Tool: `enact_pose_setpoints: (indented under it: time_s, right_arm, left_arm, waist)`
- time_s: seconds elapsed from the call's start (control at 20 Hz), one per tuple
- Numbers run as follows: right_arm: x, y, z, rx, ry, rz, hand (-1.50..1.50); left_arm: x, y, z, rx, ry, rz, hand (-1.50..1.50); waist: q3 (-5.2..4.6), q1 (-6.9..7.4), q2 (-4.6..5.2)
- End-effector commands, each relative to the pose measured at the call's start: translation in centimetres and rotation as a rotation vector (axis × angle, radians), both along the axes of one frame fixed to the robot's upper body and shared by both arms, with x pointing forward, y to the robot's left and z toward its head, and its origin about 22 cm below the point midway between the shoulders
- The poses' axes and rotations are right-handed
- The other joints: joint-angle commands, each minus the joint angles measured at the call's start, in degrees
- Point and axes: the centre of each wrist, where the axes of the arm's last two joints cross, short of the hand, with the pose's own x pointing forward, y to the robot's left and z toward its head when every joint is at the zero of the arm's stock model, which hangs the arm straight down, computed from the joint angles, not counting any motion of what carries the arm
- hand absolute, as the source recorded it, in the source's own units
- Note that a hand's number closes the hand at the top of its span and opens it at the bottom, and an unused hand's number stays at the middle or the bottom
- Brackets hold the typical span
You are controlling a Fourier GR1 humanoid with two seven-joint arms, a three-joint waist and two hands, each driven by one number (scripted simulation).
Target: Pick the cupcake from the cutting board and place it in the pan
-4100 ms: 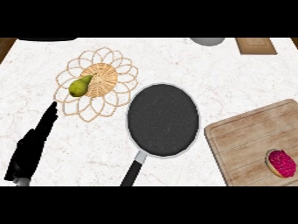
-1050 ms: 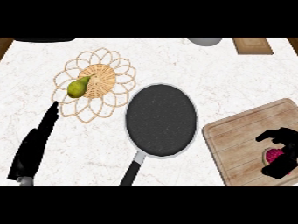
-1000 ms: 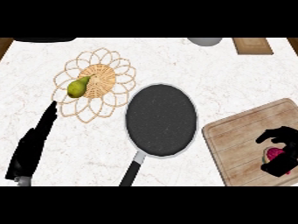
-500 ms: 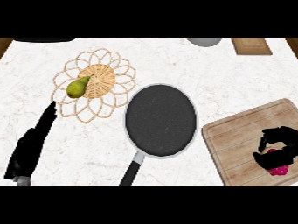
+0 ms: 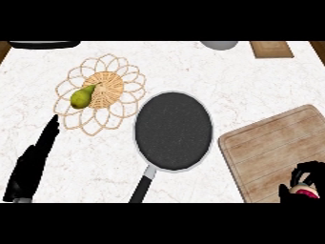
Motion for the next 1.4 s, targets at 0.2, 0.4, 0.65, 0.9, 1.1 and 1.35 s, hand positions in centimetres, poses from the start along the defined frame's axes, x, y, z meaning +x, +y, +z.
enact_pose_setpoints:
  time_s: [0.2,0.4,0.65,0.9,1.1,1.35]
  right_arm:
    - [-1.7,2.7,6.2,-0.26,-0.593,0.127,1.5]
    - [-1.9,4.3,8.6,-0.27,-0.737,0.193,1.5]
    - [0.5,9.1,9.8,-0.165,-0.815,0.222,1.5]
    - [5.5,12.1,9.9,-0.04,-0.797,0.251,1.5]
    - [8.4,15.7,9.0,0.036,-0.769,0.245,1.5]
    - [13.6,18.7,6.5,0.143,-0.715,0.24,1.5]
  left_arm:
    - [0.4,0.1,0.4,-0.007,0.009,-0.006,0.0]
    - [0.0,-0.1,0.5,-0.016,0.007,-0.028,0.0]
    - [3.2,-1.5,0.8,-0.013,-0.012,-0.041,0.0]
    - [0.8,-0.7,1.5,0.0,-0.005,-0.059,0.0]
    - [1.0,-1.9,-0.3,-0.014,-0.014,-0.043,0.0]
    - [1.3,-0.3,-0.1,-0.013,-0.017,-0.067,0.0]
  waist:
    - [0.12,-0.81,-0.25]
    - [0.14,1.1,0.32]
    - [0.11,1.6,0.73]
    - [0.17,2.99,0.76]
    - [0.15,2.3,0.77]
    - [0.16,2.85,1.02]
